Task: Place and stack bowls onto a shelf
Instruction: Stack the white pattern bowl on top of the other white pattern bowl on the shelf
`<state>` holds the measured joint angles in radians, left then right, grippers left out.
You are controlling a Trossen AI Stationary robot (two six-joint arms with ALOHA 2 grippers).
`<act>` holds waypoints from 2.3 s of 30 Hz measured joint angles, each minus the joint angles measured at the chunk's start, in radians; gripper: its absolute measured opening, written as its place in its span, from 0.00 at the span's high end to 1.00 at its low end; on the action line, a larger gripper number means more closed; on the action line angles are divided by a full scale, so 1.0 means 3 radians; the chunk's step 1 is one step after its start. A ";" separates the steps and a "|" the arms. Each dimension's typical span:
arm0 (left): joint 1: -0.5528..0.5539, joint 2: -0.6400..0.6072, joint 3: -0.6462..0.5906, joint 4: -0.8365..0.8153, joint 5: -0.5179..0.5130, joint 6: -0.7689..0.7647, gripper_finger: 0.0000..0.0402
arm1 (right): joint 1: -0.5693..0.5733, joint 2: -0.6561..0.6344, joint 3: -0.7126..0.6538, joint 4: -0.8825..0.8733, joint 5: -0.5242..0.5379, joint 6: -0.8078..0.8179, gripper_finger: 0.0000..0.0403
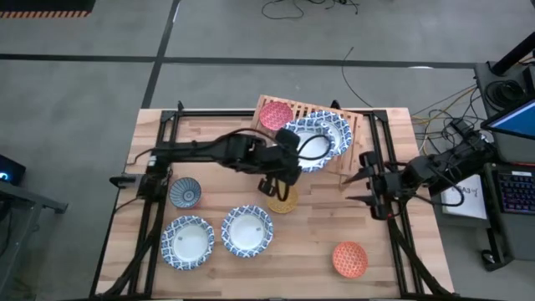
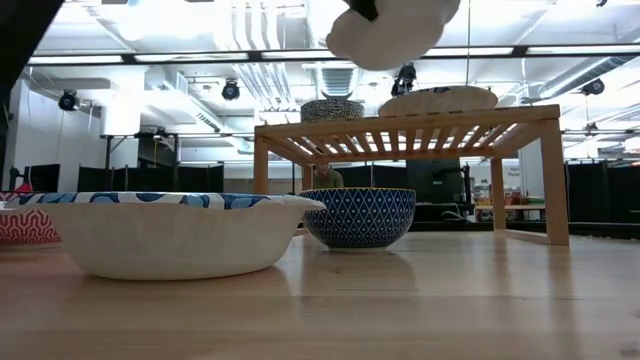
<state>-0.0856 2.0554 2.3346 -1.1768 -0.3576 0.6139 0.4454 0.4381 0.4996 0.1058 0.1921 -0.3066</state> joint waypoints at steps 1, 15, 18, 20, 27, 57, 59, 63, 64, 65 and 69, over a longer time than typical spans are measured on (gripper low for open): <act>0.0024 0.0049 0.0052 -0.0005 0.0000 0.0011 1.00 | 0.0016 0.0000 0.0009 0.0001 -0.0058 -0.0001 0.56; 0.0272 0.0107 0.0024 0.0296 0.0208 -0.0023 1.00 | 0.0182 0.0004 0.0052 0.0006 -0.0207 -0.0061 0.56; 0.0295 0.0107 0.0024 0.0312 0.0215 -0.0020 1.00 | 0.0182 0.0005 0.0052 0.0006 -0.0206 -0.0064 0.56; 0.0303 0.0121 0.0024 0.0347 0.0227 -0.0019 1.00 | 0.0182 0.0005 0.0052 0.0006 -0.0206 -0.0063 0.56; 0.0310 0.0131 0.0020 0.0645 0.0383 0.0105 1.00 | 0.0182 0.0005 0.0052 0.0006 -0.0205 -0.0086 0.56; 0.0520 0.0359 0.0033 0.1084 0.0363 0.0281 0.66 | 0.0182 0.0003 0.0051 -0.0039 -0.0202 -0.0062 0.56; 0.0520 0.0359 0.0059 0.1064 0.0354 0.0280 0.63 | 0.0182 0.0003 0.0051 -0.0039 -0.0201 -0.0062 0.56; 0.0511 0.0334 0.0071 0.1041 0.0353 0.0279 0.60 | 0.0182 0.0003 0.0051 -0.0044 -0.0198 -0.0062 0.56; 0.0510 0.0324 0.0071 0.1030 0.0353 0.0266 0.60 | 0.0182 0.0003 0.0049 -0.0046 -0.0198 -0.0062 0.56; 0.0510 0.0316 0.0071 0.1005 0.0354 0.0251 0.59 | 0.0182 0.0003 0.0050 -0.0048 -0.0197 -0.0062 0.56; 0.0506 0.0264 0.0071 0.0891 0.0368 0.0151 0.59 | 0.0182 0.0003 0.0049 -0.0053 -0.0189 -0.0062 0.56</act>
<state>0.0662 2.1345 2.3558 -0.9096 -0.2472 0.6592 0.4999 0.4389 0.5144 0.0898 0.1354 -0.3252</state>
